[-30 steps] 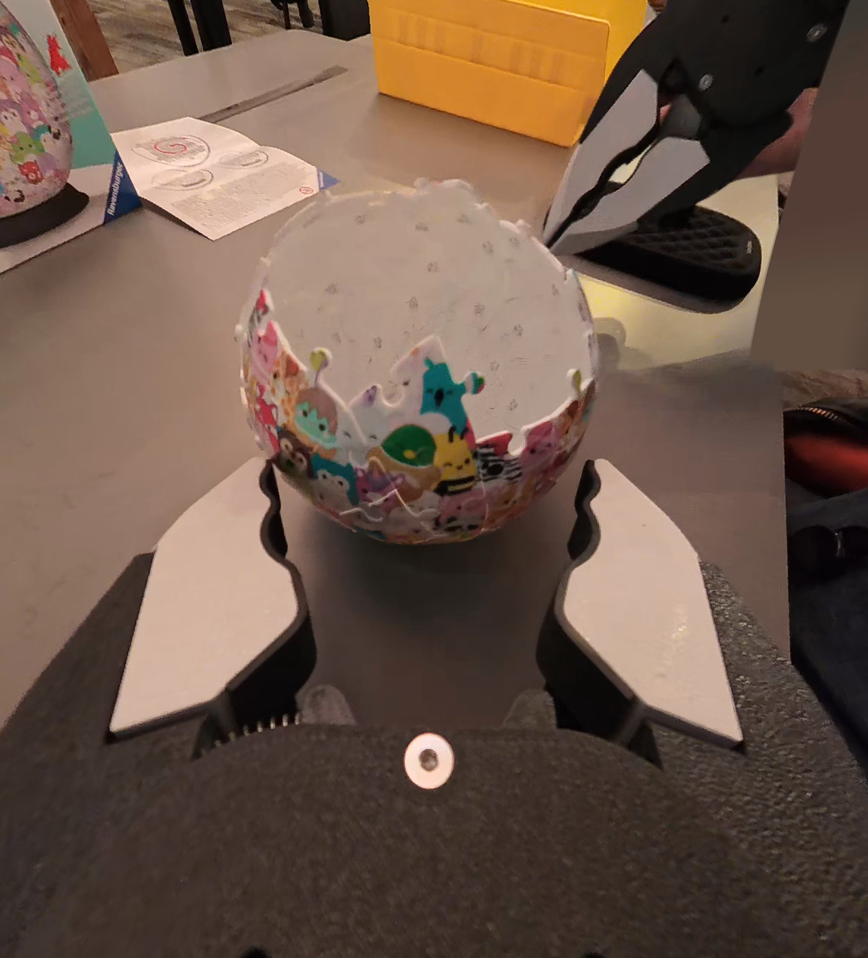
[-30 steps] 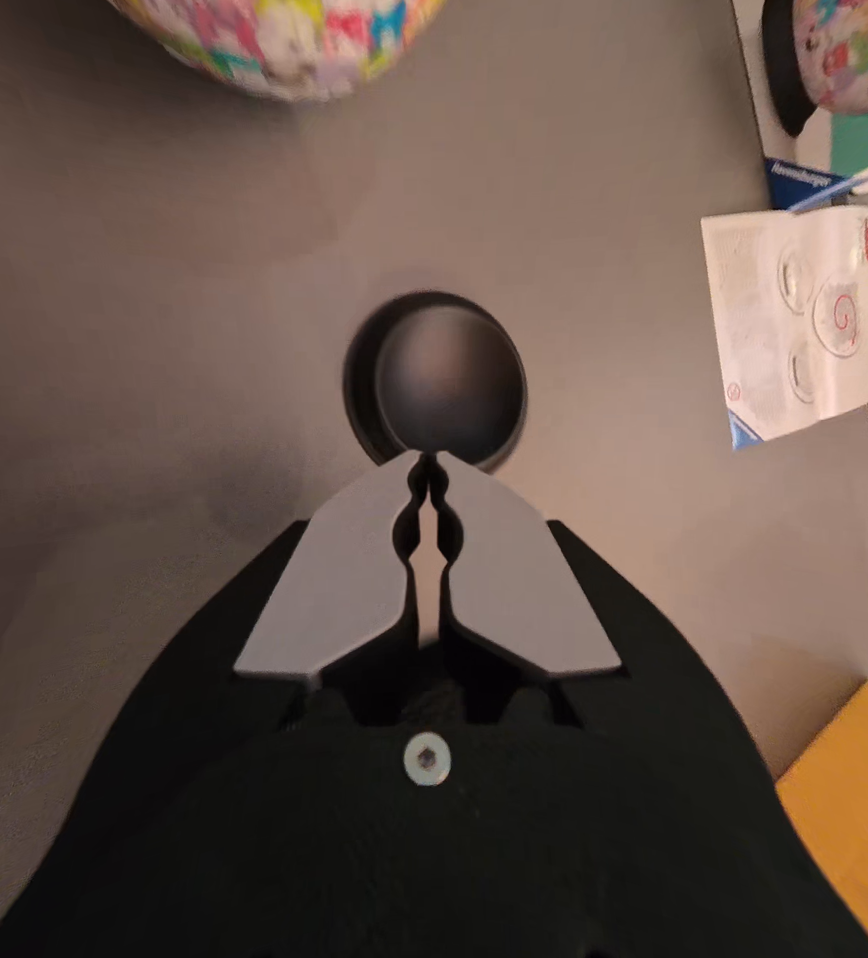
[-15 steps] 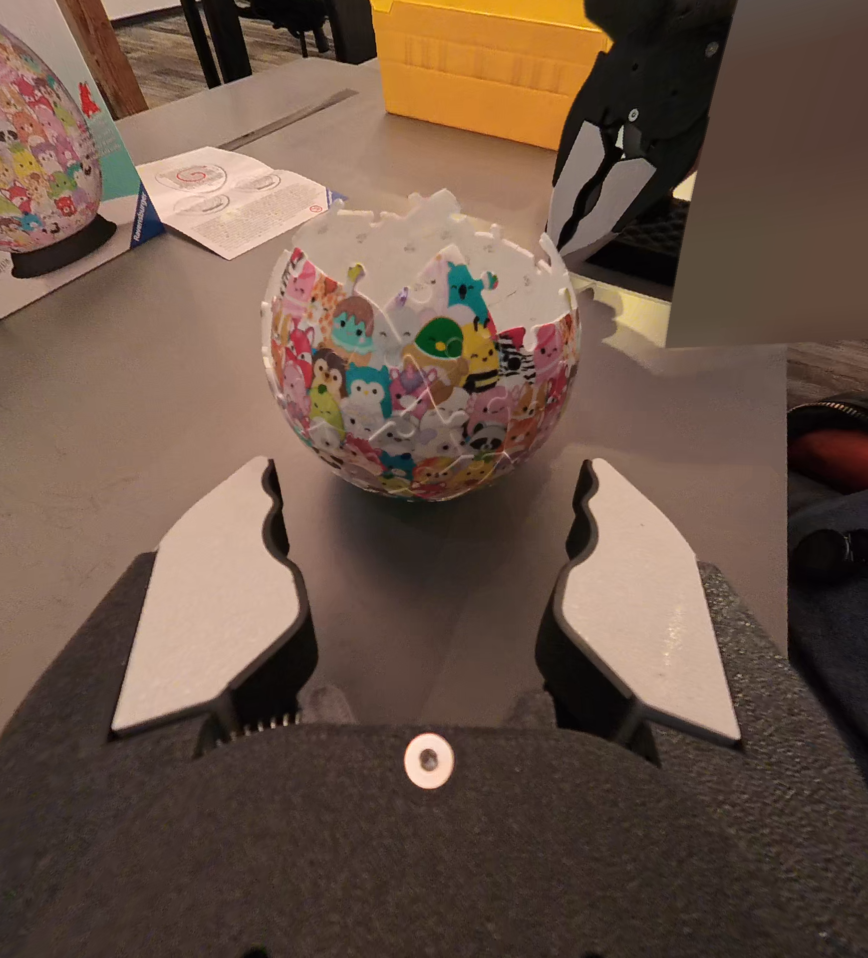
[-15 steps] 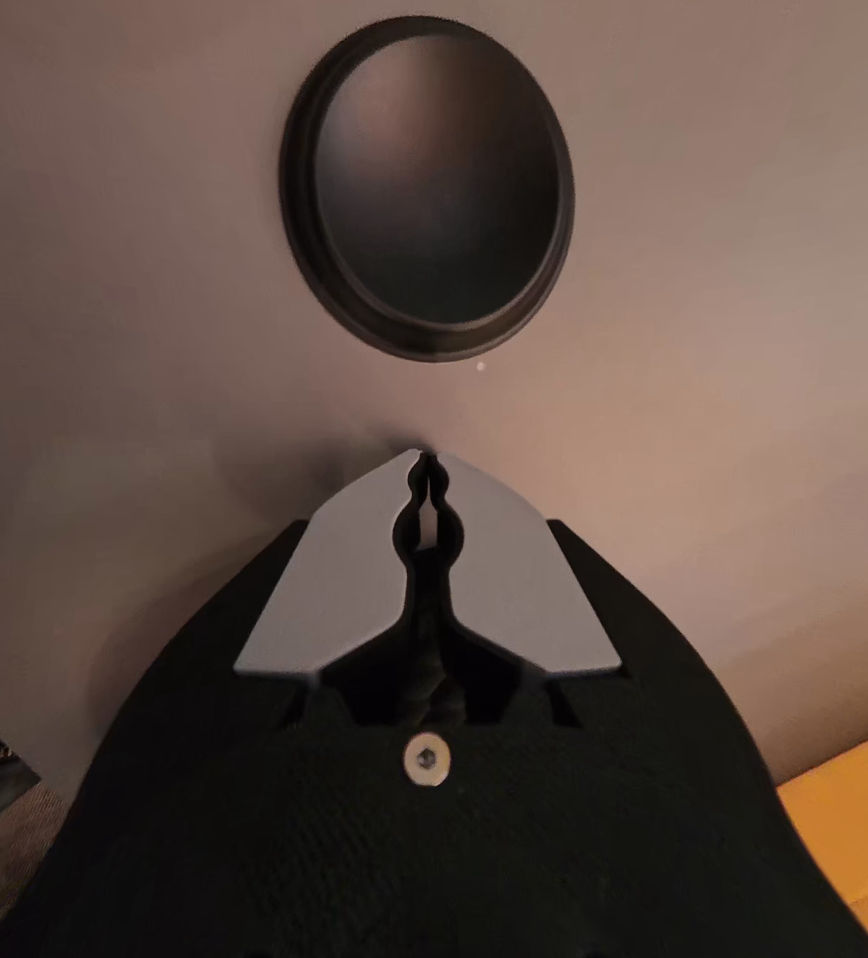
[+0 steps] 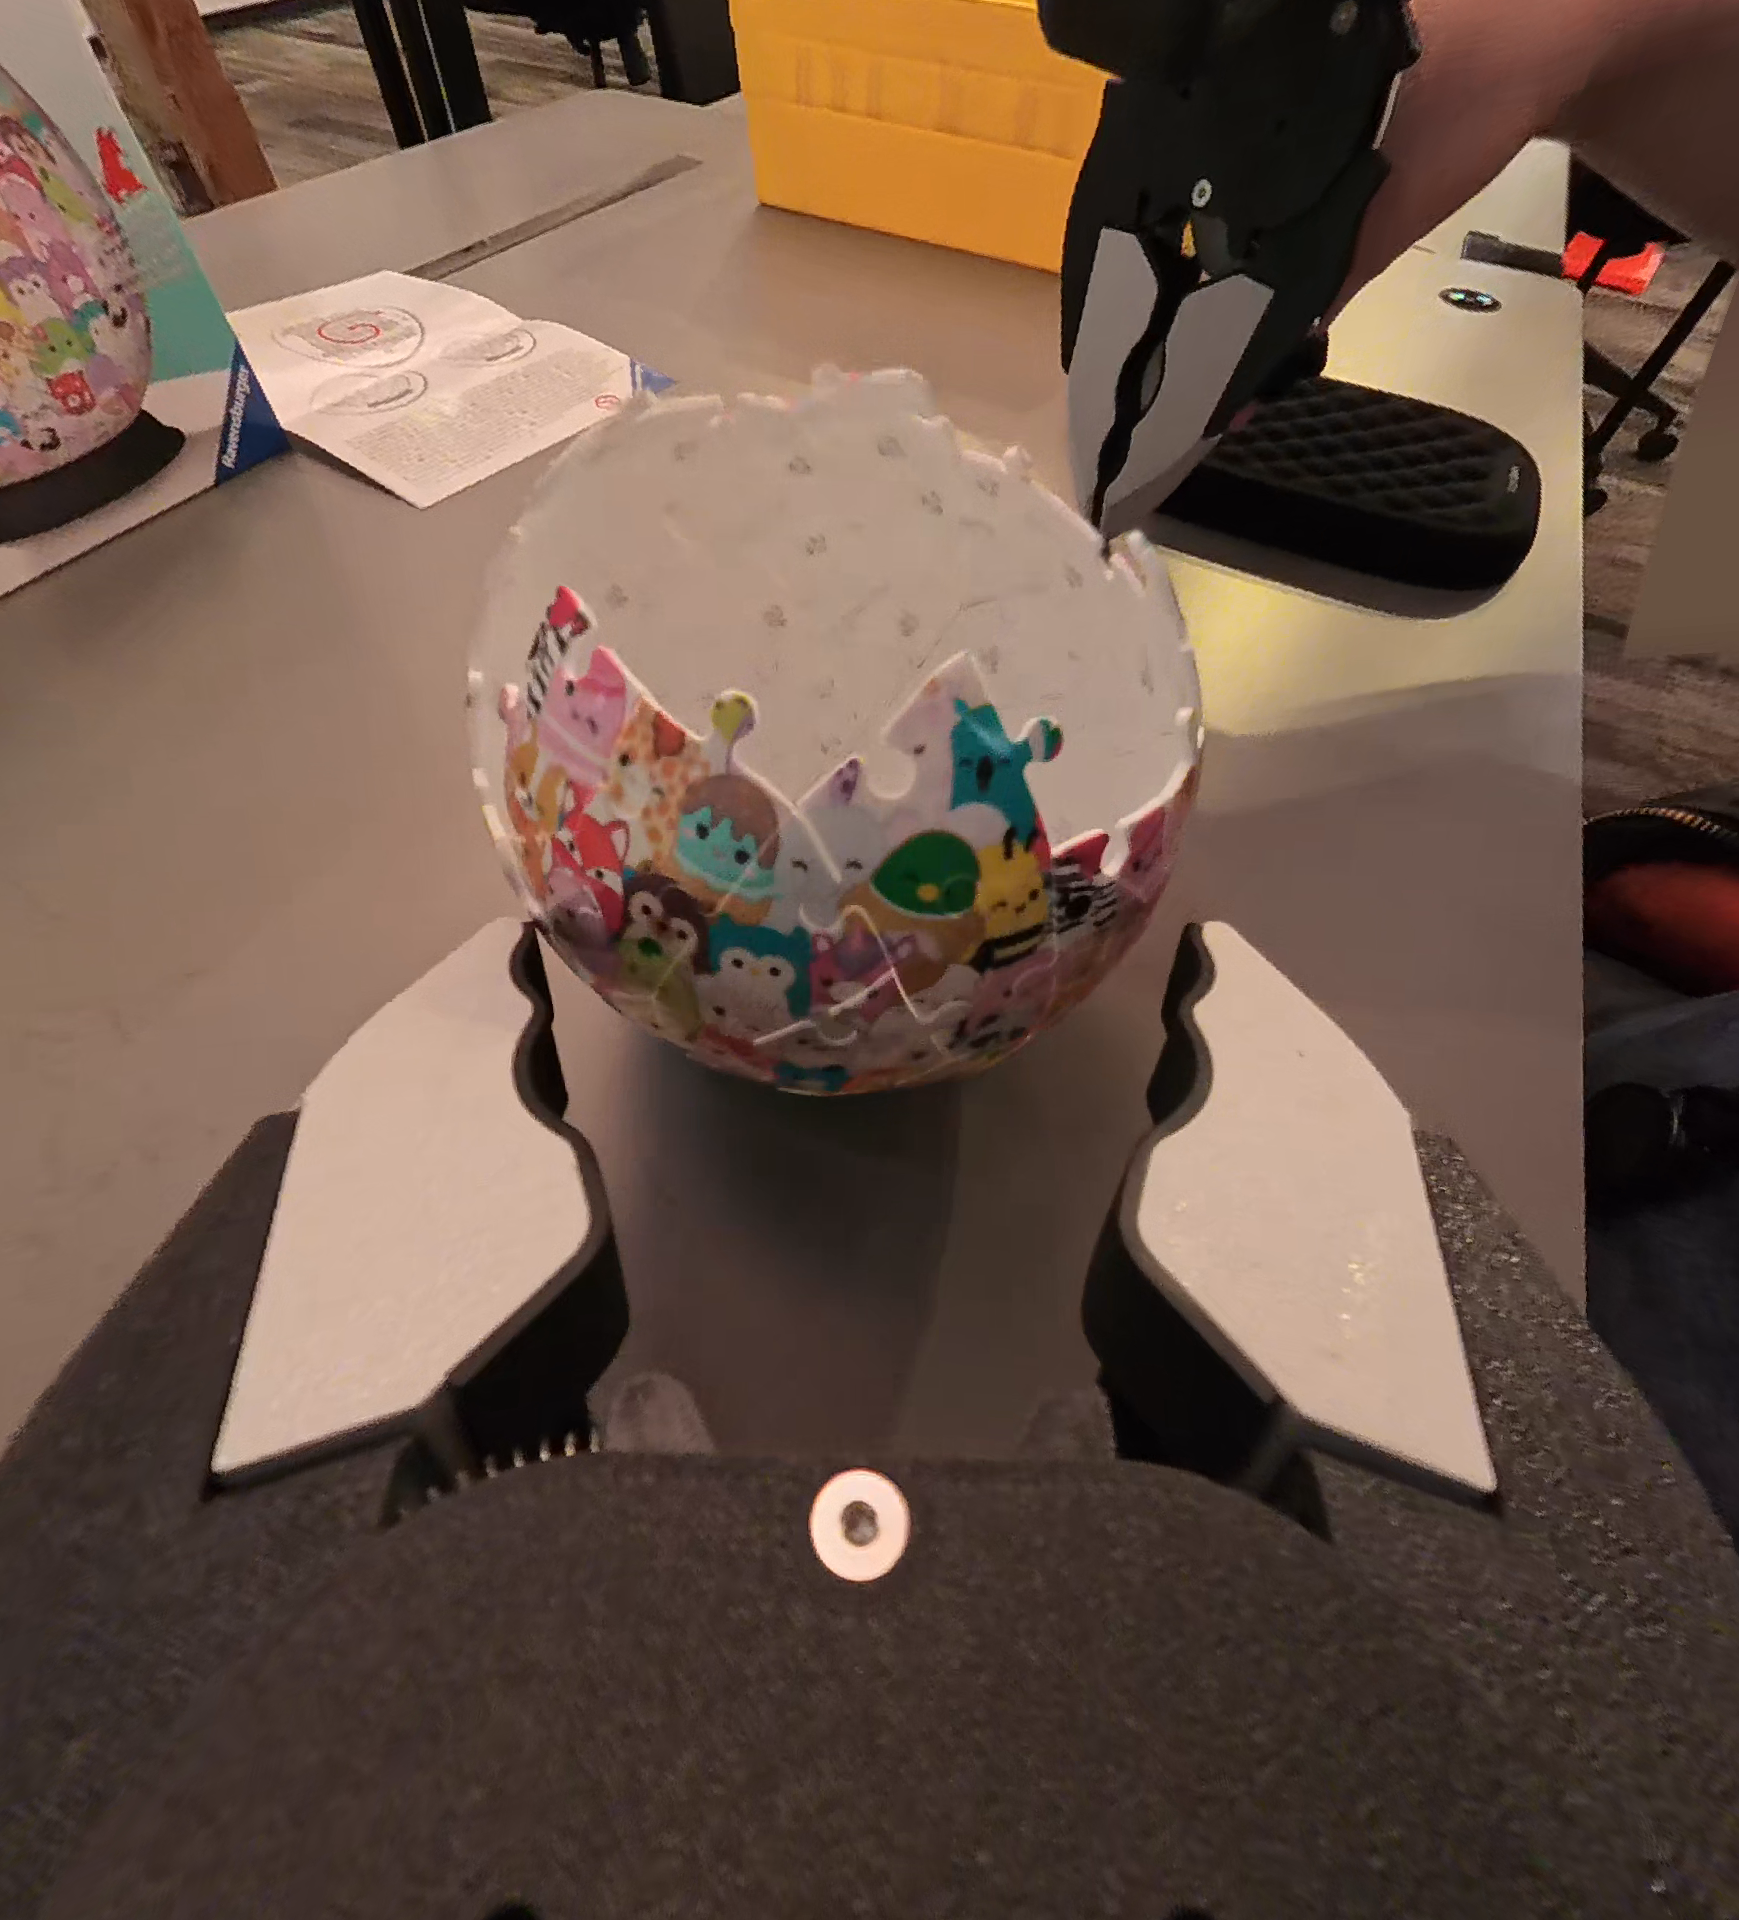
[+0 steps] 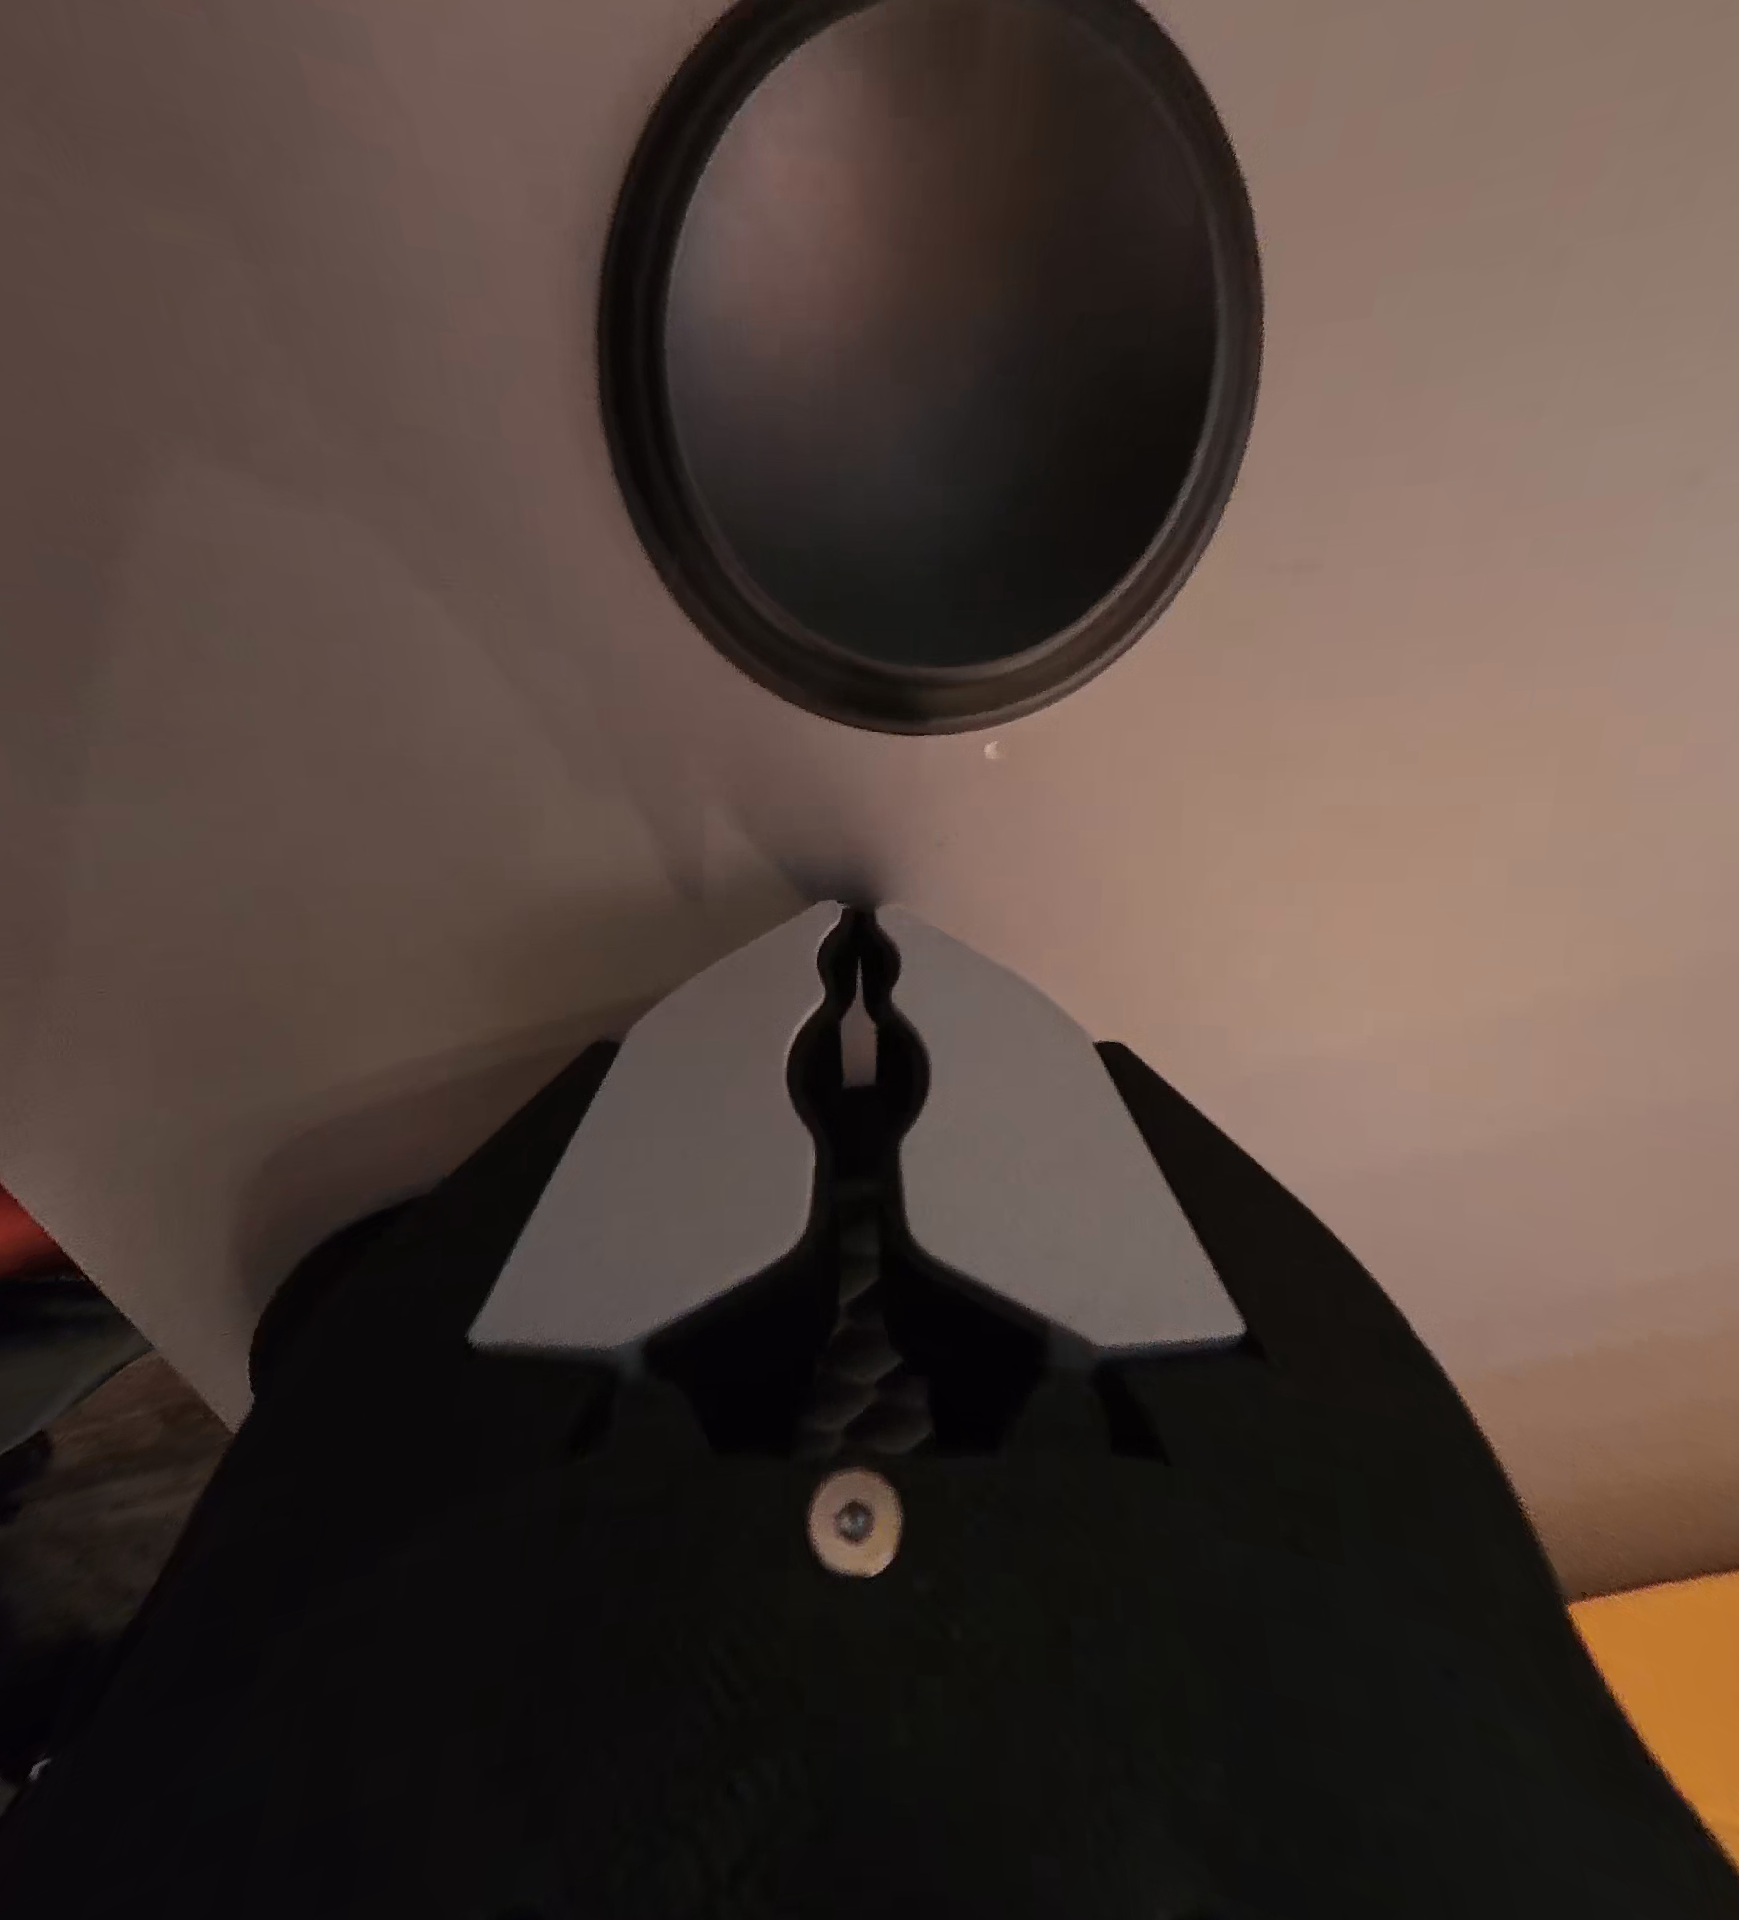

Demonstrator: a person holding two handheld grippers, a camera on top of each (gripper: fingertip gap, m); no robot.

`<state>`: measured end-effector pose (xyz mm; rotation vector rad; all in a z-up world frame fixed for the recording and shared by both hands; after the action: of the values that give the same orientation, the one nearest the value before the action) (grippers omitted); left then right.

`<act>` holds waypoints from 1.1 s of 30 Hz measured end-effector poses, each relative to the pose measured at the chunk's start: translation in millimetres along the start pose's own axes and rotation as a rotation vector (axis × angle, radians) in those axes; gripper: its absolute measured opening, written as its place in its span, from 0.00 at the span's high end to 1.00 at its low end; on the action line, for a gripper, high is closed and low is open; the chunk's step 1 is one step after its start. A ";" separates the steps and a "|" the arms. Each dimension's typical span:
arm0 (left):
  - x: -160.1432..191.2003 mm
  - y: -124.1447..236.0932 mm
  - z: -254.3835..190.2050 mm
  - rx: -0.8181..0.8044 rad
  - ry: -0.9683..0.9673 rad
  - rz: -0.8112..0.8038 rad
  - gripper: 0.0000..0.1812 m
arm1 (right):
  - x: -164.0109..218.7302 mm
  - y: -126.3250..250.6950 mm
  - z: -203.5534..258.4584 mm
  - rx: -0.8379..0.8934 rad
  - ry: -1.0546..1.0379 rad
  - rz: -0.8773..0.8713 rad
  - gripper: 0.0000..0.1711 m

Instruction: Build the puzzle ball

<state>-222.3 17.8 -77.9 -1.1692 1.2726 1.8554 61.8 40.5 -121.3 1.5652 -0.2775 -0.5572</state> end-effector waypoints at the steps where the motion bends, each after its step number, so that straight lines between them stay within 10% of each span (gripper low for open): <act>1: -1.5 -0.9 0.2 0.003 -0.005 -0.003 0.39 | 0.5 0.1 -0.1 -0.003 0.007 -0.013 0.99; 16: 1.7 11.0 1.2 -0.073 0.123 0.005 0.41 | 0.4 3.5 4.4 0.006 0.076 -0.077 0.99; 24: 9.5 -4.5 -15.3 -0.156 0.320 0.058 0.33 | -77.3 55.9 13.7 -0.028 0.239 -0.490 0.83; 33: 15.4 -13.5 -2.9 -0.279 0.310 0.124 0.34 | -133.6 32.7 7.2 -0.067 0.534 -0.498 0.72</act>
<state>-216.7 19.9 -97.7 -1.6105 1.3019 2.0493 -49.9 98.2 -65.2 1.6574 0.5435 -0.4959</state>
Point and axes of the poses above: each gripper's, where its closed fingertips meet, y back along the fingers, x out of its underside, z = x × y across the jaws, the point moved 4 cm from there along y, back along the fingers, and after that the axes turned 12 degrees about -y, right-handed, at the moved point
